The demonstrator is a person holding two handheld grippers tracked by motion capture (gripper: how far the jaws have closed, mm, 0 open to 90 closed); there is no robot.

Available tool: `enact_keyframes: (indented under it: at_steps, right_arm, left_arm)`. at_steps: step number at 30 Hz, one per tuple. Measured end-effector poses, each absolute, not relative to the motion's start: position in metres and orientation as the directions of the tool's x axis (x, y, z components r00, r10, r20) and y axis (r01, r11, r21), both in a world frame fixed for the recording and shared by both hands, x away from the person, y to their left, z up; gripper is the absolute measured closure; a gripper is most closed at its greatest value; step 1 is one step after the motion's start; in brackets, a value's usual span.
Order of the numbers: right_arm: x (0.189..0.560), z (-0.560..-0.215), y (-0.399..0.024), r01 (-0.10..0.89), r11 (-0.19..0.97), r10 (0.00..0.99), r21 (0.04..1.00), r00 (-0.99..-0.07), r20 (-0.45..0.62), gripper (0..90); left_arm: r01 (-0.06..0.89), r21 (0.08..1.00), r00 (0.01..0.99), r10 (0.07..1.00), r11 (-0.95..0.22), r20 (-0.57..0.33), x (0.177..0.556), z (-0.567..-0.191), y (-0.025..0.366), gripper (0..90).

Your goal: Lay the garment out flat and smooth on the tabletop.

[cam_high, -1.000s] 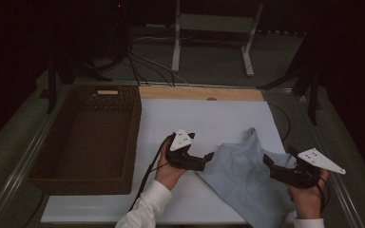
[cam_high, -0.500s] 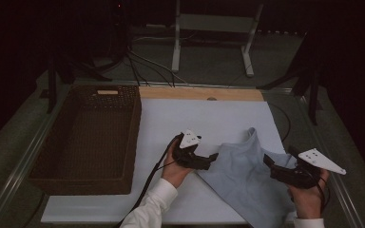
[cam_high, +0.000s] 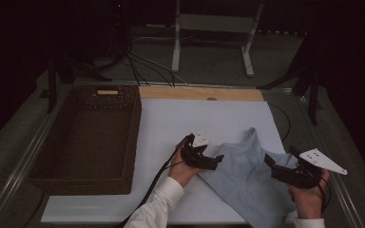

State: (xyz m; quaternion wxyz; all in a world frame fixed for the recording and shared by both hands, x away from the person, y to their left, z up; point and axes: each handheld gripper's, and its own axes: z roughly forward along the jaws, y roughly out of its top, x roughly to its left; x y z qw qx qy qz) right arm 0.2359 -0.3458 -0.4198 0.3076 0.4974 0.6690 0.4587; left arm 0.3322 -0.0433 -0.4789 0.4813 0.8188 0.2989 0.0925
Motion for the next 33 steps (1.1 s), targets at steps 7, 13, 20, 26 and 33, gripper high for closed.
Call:
enact_keyframes:
  at_steps: [7,13,20,26,33]
  right_arm:
    - [0.236,-0.419,-0.347,0.381,0.080,0.950,0.921,-0.309,0.045,4.9]
    - [0.235,-0.419,-0.347,0.380,0.081,0.951,0.922,-0.307,0.043,4.9]
    - [0.235,-0.418,-0.348,0.376,0.083,0.952,0.923,-0.305,0.039,4.9]
    - [0.234,-0.418,-0.347,0.375,0.089,0.951,0.923,-0.307,0.033,5.0]
    - [0.234,-0.418,-0.347,0.372,0.089,0.952,0.924,-0.304,0.030,5.0]
  left_arm:
    - [0.411,0.828,0.810,0.569,-0.382,-0.140,0.335,-0.483,-0.054,26.2]
    - [0.428,0.805,0.816,0.559,-0.411,-0.148,0.339,-0.488,-0.060,34.0]
    - [0.467,0.765,0.808,0.565,-0.443,-0.166,0.343,-0.497,-0.066,38.1]
    - [0.470,0.744,0.829,0.527,-0.475,-0.187,0.341,-0.498,-0.068,72.7]
    - [0.467,0.742,0.837,0.511,-0.481,-0.195,0.339,-0.494,-0.064,84.4]
